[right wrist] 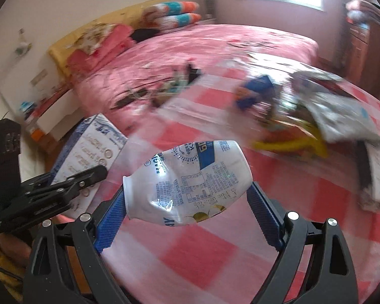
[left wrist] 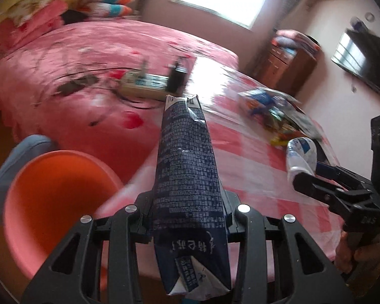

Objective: Collect trash
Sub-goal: 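Carry carton and bag to the orange bucket and open both tools, then move both open tools back over the table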

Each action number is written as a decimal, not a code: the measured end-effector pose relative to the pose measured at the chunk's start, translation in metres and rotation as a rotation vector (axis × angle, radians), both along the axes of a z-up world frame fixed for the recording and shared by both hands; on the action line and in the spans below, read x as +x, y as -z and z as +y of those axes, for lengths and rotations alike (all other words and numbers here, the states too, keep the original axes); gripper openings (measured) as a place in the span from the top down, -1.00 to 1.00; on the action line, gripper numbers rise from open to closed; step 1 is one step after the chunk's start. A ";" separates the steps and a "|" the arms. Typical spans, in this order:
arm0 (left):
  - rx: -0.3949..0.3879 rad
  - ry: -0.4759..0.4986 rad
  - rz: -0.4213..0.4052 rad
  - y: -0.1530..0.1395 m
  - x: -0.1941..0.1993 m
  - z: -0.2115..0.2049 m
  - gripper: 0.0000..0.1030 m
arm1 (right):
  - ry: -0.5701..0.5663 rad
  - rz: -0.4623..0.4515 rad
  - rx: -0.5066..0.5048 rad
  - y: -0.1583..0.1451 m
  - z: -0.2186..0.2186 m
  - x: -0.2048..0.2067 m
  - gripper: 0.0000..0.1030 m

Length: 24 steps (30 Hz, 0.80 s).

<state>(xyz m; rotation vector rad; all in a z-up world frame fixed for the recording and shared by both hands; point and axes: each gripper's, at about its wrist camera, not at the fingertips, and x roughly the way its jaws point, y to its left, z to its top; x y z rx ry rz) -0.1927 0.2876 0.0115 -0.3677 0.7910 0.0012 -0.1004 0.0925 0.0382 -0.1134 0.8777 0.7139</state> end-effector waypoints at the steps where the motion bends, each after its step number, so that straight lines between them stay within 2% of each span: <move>1: 0.000 -0.022 0.002 0.001 -0.003 0.009 0.24 | -0.039 -0.006 0.002 -0.002 0.016 -0.003 -0.75; 9: -0.017 -0.243 0.062 0.030 -0.033 0.087 0.24 | -0.260 -0.031 0.009 -0.006 0.120 -0.020 -0.76; 12: -0.009 -0.305 0.102 0.045 -0.039 0.106 -0.19 | -0.311 -0.020 0.011 0.003 0.156 -0.020 -0.82; 14: -0.003 -0.340 0.119 0.054 -0.043 0.115 -0.30 | -0.320 -0.005 0.009 0.011 0.169 -0.017 -0.83; 16: -0.007 -0.366 0.142 0.062 -0.047 0.122 -0.43 | -0.319 0.040 0.030 0.019 0.176 -0.013 -0.83; 20: -0.004 -0.387 0.157 0.069 -0.055 0.132 -0.51 | -0.257 0.091 0.076 0.024 0.164 -0.007 -0.83; 24: -0.010 -0.397 0.107 0.066 -0.063 0.135 -0.58 | -0.179 0.106 0.123 0.022 0.140 0.001 -0.83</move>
